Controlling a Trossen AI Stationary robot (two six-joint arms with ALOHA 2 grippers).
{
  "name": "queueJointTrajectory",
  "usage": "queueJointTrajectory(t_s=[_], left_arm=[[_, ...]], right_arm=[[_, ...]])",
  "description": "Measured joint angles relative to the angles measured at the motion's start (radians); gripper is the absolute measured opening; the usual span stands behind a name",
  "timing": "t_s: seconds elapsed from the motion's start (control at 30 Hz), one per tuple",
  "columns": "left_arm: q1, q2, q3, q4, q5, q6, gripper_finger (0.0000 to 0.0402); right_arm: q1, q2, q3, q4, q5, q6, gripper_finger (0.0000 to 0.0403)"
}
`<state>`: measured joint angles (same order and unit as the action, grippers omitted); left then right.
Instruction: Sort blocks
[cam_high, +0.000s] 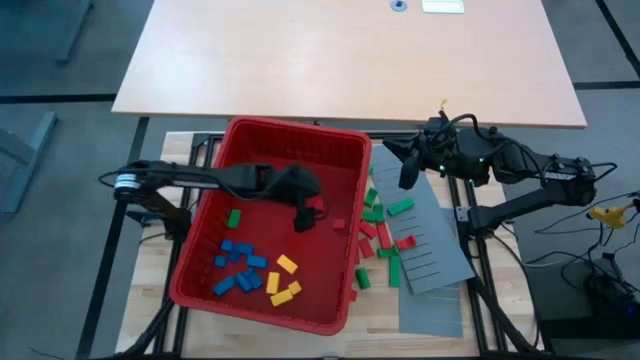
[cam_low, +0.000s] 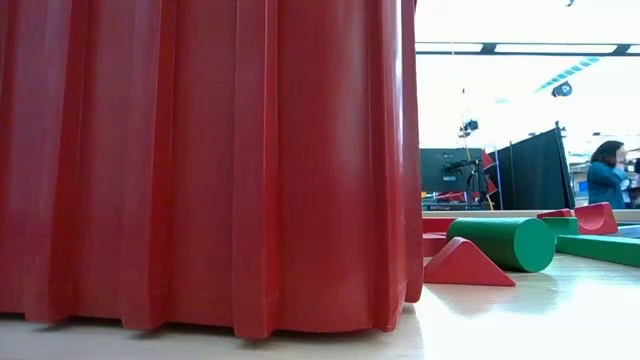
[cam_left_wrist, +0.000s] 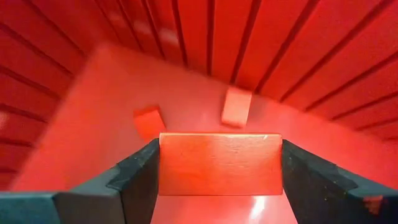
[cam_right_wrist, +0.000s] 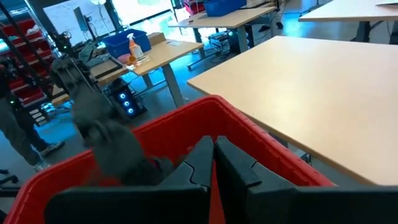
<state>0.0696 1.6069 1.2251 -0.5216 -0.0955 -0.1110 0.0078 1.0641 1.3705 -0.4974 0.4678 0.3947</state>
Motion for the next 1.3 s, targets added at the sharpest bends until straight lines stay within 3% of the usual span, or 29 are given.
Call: queueJointTrajectory(t_s=[0.17,0.37,0.6,0.9,1.3], left_arm=[[0.0,-0.087,0.023,0.017,-0.005,0.025,0.0265],[-0.005,-0.069,0.149,0.02,-0.003,0.033,0.0267],[-0.022,0.044,0.34,0.015,0.005,0.092,0.0268],[-0.064,0.233,0.522,-0.001,0.096,0.107,0.0267],[-0.097,0.332,0.558,0.0,0.165,0.101,0.0287]], right_arm=[[0.0,0.0,-0.001,0.001,0.005,-0.004,0.0],[0.0,0.0,-0.002,0.001,0.006,-0.005,0.0],[0.0,0.0,-0.003,0.001,0.005,-0.002,0.0],[0.0,0.0,-0.003,0.001,0.005,-0.002,0.0],[0.0,0.0,-0.003,-0.003,0.005,-0.002,0.0]])
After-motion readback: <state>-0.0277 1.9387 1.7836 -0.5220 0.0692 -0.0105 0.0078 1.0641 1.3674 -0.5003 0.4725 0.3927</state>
